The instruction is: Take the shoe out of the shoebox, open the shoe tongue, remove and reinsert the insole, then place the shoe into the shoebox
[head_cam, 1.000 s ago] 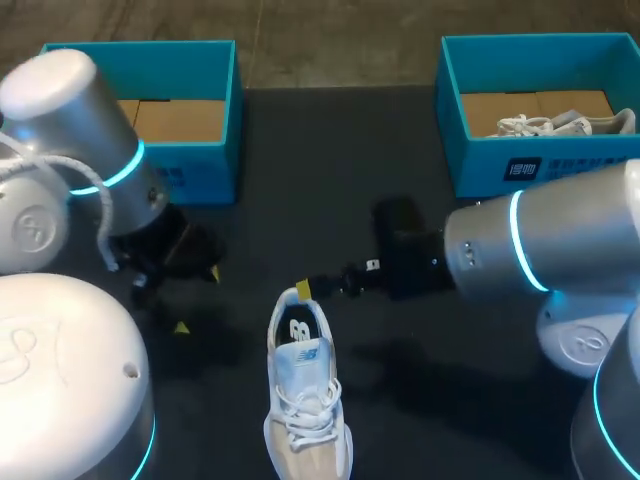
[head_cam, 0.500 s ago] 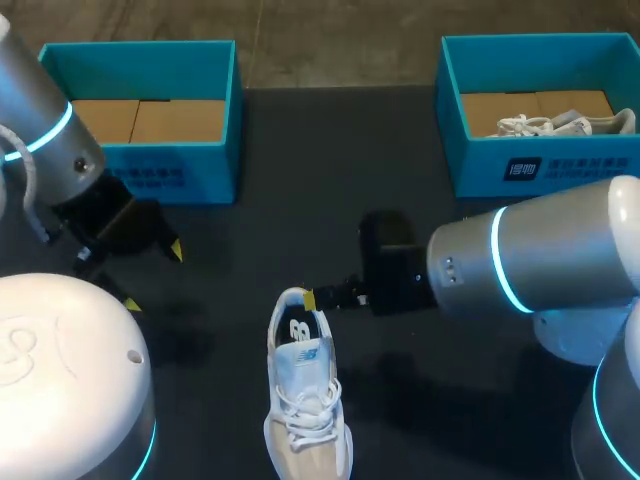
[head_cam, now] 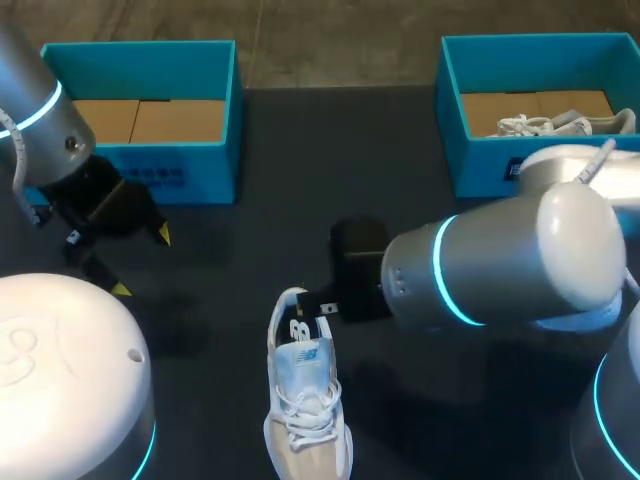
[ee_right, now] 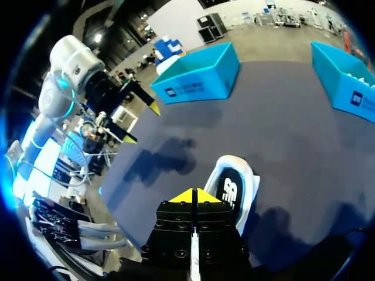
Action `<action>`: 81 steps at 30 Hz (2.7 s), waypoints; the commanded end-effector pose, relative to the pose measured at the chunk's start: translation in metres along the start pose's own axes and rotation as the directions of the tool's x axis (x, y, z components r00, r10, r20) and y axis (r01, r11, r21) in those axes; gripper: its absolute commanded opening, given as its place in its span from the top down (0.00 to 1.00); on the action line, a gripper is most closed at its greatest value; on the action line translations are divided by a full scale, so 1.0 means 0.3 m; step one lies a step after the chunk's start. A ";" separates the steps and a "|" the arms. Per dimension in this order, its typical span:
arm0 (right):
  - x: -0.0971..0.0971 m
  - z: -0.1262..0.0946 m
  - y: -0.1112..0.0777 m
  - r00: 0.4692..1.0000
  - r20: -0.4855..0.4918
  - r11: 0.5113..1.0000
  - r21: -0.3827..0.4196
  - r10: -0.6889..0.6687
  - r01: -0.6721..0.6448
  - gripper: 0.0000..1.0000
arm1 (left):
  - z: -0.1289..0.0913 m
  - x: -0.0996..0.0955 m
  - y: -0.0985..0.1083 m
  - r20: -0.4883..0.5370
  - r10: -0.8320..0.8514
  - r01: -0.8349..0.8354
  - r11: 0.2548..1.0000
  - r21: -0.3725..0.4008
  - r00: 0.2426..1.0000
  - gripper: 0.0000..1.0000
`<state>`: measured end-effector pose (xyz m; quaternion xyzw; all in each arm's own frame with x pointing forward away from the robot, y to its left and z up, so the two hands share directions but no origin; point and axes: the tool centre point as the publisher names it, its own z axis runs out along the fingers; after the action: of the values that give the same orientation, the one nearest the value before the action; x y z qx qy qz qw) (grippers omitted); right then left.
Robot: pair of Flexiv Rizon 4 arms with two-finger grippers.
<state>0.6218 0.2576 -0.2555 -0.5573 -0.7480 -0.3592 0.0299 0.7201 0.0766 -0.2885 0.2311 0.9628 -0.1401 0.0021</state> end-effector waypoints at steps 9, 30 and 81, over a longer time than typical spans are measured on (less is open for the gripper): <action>0.027 0.186 0.014 0.966 0.243 0.995 0.060 -0.091 0.078 1.00 | -0.024 -0.087 0.127 -0.062 -0.185 0.186 0.983 0.000 0.981 0.00; -0.069 0.311 -0.054 0.946 0.313 0.995 0.085 -0.080 0.056 1.00 | -0.058 -0.105 0.167 -0.041 -0.237 0.237 0.971 -0.009 0.971 0.00; -0.171 0.328 -0.082 0.707 0.704 0.997 -0.073 0.066 -0.021 1.00 | -0.059 -0.094 0.161 -0.028 -0.211 0.210 0.977 -0.028 0.977 0.00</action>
<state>0.6653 0.2661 -0.3653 -0.5356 -0.8158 -0.1253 -0.1785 0.7693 0.1093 -0.2830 0.1296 0.9834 -0.1245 -0.0256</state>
